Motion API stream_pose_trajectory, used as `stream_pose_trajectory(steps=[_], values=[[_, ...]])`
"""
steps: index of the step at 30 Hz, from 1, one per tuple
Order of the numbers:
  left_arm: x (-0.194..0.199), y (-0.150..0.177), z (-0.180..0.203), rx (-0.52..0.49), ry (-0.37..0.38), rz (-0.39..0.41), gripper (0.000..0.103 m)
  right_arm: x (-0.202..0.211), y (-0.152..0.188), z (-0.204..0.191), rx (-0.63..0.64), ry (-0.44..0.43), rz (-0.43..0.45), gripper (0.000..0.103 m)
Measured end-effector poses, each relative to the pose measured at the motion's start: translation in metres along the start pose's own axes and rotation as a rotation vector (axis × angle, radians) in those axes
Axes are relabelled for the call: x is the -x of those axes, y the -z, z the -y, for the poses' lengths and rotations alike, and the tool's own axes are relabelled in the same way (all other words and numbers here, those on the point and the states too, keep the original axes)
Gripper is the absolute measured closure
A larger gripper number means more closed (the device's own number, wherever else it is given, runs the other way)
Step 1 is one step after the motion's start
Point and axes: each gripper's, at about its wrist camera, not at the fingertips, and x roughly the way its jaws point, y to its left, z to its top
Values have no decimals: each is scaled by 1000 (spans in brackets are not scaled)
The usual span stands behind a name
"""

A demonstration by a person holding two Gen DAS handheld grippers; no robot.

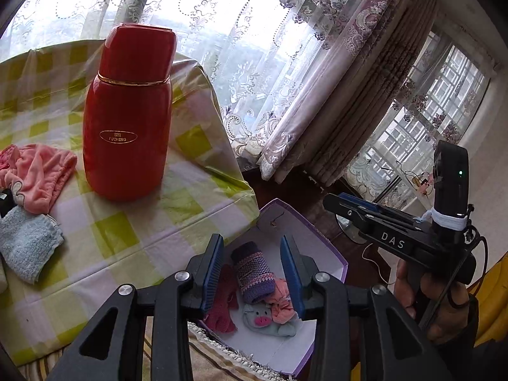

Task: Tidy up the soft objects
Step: 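Lower the sock and mitten into the white box and open both tools, then move both tools back toward the grey bag and pink ribbon bag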

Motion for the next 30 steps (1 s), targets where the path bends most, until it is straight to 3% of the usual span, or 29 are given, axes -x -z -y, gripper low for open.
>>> stream_pose_trajectory(steps=[8, 15, 30], values=[[13, 3, -7, 6, -42, 29, 52, 1, -1, -12, 27, -9, -4, 61], [39, 2, -23, 20, -115, 82, 51, 1, -2, -34, 63, -48, -6, 59], [144, 9, -113, 167, -292, 268, 51, -9, -13, -109, 169, -156, -15, 58]])
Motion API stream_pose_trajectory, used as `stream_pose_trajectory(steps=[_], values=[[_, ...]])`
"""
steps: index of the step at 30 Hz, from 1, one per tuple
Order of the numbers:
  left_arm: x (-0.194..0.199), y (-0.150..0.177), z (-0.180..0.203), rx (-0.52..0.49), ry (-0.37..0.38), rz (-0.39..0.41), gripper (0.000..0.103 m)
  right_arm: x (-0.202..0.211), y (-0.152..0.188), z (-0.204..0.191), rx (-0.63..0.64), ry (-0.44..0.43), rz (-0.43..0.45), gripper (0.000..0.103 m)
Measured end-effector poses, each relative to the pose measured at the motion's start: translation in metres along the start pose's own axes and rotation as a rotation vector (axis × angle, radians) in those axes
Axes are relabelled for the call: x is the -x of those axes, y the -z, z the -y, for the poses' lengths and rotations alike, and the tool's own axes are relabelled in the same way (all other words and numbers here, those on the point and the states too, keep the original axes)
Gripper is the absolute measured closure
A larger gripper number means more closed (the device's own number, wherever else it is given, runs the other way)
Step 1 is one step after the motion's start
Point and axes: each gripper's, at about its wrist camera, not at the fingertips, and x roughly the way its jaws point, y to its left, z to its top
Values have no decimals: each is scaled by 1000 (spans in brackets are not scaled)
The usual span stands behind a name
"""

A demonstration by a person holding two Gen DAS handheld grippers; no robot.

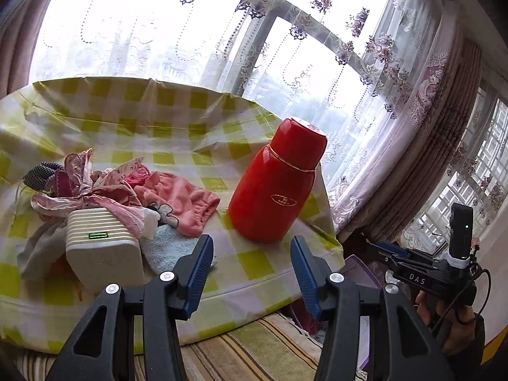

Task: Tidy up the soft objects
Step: 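Move both tools back toward the grey bag and pink ribbon bag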

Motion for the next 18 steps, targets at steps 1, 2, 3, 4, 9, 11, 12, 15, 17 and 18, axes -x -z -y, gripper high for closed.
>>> stream_pose_trajectory(steps=[1, 2, 3, 4, 9, 11, 12, 15, 17, 18], values=[[5, -1, -9, 10, -18, 8, 51, -1, -2, -5, 6, -7, 0, 58], [10, -1, -17, 21, -34, 16, 51, -3, -4, -9, 12, -16, 0, 58], [14, -2, -25, 30, -48, 23, 51, -4, -6, -13, 17, -25, 1, 58], [19, -2, -34, 41, -62, 31, 51, -5, -8, -18, 21, -33, 1, 58], [39, -4, -76, 89, -130, 55, 51, -7, -18, -39, 61, -53, 12, 58], [44, -4, -92, 111, -153, 60, 51, -9, -23, -48, 80, -61, 14, 57], [46, -4, -99, 120, -163, 62, 51, -10, -24, -52, 87, -66, 16, 57], [51, -1, -116, 139, -190, 66, 51, -14, -30, -67, 107, -87, 19, 56], [53, 0, -126, 145, -201, 63, 51, -18, -35, -77, 124, -106, 16, 56], [53, 1, -130, 146, -207, 61, 51, -20, -38, -83, 131, -123, 12, 55]])
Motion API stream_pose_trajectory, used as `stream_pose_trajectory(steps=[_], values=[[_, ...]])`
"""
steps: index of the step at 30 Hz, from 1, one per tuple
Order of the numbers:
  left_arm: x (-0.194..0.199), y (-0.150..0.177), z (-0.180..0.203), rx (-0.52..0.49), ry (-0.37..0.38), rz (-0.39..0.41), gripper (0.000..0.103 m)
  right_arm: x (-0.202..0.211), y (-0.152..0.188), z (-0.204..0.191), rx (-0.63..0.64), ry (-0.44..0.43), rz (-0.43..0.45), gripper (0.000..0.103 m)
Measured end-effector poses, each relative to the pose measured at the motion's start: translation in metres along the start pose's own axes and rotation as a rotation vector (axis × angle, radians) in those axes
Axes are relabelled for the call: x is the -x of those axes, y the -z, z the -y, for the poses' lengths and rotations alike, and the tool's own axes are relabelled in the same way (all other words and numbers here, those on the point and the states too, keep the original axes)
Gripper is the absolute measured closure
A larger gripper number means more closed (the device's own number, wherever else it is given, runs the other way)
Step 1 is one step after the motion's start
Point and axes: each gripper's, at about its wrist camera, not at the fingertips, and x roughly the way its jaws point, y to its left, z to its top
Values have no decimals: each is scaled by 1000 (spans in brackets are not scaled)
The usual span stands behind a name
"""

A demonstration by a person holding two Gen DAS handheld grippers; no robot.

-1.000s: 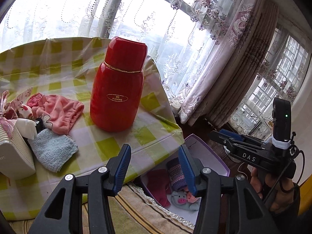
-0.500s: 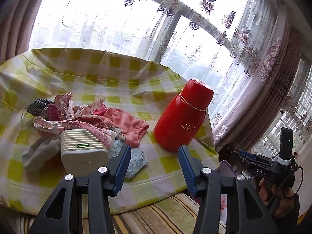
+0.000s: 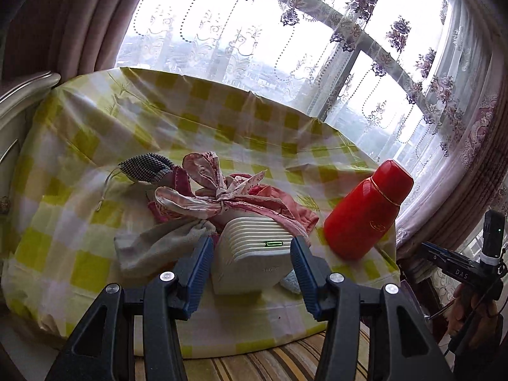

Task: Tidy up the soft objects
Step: 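Move both tools back toward the grey bag and pink ribbon bag, then grasp the grey drawstring bag with the left tool while the right tool grasps the pink ribbon bag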

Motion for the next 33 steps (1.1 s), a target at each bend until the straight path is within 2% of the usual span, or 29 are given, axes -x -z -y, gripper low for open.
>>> stream_pose_trajectory(steps=[5, 10, 12, 17, 27, 30, 33], values=[[-4, 1, -22, 23, -27, -13, 51, -17, -20, -29, 35, -72, -21, 53], [-16, 4, -45, 31, -62, -44, 50, -37, -43, -63, 66, -117, -37, 40], [-23, 6, -53, 29, -72, -59, 44, -46, -51, -77, 85, -128, -48, 38], [-45, 9, -69, 0, -100, -110, 42, -72, -66, -106, 113, -160, -90, 37], [-88, 13, -85, -97, -141, -181, 27, -130, -91, -163, 182, -231, -223, 37], [-99, 14, -83, -165, -161, -189, 27, -150, -98, -179, 201, -241, -275, 37], [-108, 15, -85, -193, -160, -199, 27, -174, -102, -194, 202, -274, -360, 37]])
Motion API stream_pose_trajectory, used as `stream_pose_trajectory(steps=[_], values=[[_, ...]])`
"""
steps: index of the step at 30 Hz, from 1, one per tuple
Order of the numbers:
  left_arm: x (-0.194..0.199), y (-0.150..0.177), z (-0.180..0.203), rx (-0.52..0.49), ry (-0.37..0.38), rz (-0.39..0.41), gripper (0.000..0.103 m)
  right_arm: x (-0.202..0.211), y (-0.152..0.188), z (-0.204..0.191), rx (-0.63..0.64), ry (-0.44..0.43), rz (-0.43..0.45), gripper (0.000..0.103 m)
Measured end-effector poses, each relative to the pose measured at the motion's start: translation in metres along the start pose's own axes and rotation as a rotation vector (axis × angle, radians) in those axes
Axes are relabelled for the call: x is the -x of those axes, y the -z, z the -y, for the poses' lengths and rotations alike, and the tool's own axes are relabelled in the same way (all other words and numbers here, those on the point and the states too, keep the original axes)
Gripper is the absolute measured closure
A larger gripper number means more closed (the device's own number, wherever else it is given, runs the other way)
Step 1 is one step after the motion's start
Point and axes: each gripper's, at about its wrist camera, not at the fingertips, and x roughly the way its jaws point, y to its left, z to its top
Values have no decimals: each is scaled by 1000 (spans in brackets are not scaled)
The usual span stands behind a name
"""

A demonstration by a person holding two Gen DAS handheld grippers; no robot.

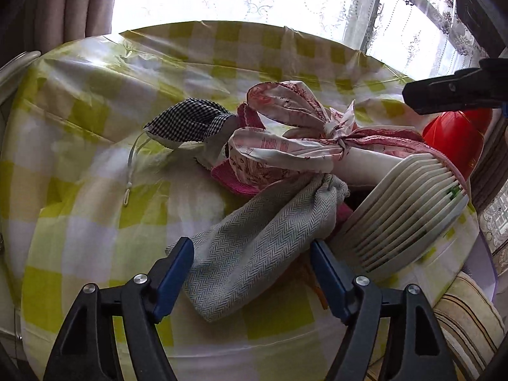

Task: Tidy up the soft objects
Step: 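Grasp the grey drawstring bag with the left tool while the right tool grasps the pink ribbon bag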

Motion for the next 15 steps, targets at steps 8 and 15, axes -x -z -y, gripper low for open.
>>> stream_pose_trajectory(steps=[8, 15], values=[[-14, 3, -4, -23, 36, -16, 27, -56, -28, -11, 25, 21, -169, 37], [-21, 8, -1, -36, 76, -28, 48, -87, -34, -9, 55, 79, -275, 37]])
